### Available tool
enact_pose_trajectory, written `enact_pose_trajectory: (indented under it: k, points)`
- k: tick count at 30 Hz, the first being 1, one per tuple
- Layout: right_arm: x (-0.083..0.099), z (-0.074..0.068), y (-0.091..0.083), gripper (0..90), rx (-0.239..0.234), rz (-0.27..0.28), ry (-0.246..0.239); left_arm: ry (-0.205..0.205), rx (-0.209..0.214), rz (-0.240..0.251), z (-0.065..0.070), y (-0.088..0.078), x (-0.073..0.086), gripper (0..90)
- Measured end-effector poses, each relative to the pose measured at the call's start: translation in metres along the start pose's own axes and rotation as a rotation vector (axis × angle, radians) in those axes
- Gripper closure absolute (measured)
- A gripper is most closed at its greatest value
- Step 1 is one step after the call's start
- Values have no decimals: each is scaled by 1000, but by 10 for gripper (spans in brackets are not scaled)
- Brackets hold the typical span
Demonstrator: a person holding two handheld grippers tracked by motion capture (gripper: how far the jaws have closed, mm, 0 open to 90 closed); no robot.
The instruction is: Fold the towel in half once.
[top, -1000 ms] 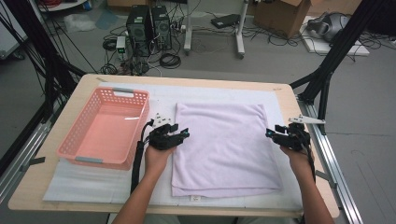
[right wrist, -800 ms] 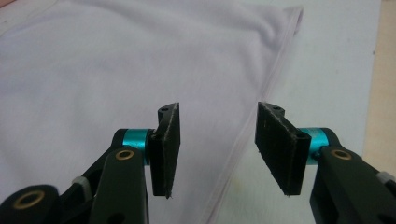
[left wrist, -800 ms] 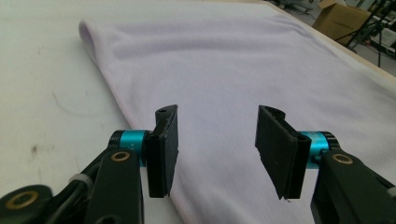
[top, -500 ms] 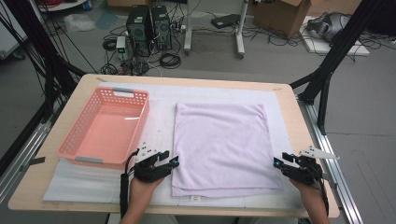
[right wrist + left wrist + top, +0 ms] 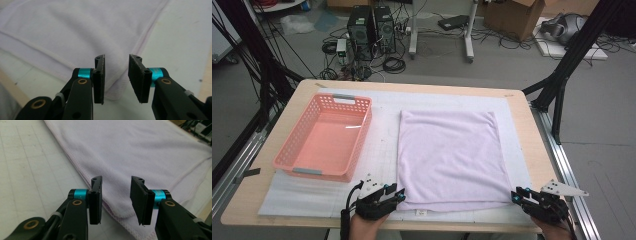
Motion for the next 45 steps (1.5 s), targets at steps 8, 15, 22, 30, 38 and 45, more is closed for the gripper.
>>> enact_pose_trajectory:
  k: [8,15,22,30,38,45]
  points:
    - [6,-5,7,831,-6,-53,-42,64,-74,5,6,-1,6,851]
    - [3,-5,7,847,0,-47,-51,61,-38,28,6,-5,4,865]
    - [2,-5,6,852,0,-31,-51,45,-9,70,8,-10,2,870]
    - [1,-3,-8,869,-32,8,-24,-52,47,59,9,-26,12,879]
    - [6,-7,-18,868,-61,-8,-19,-39,45,22,13,-39,26,879]
    - [6,-4,-17,619,-28,19,26,-28,4,83,10,-40,22,600]
Point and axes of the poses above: each handheld gripper's, and its own axes: y roughly forward along the jaws, x roughly out of its underside, z roughly to its right, the point moved 1 cm from there along y, roughly forward along the jaws, and after that the axes turned 12 degrees about -y, right-handed, at the moved point
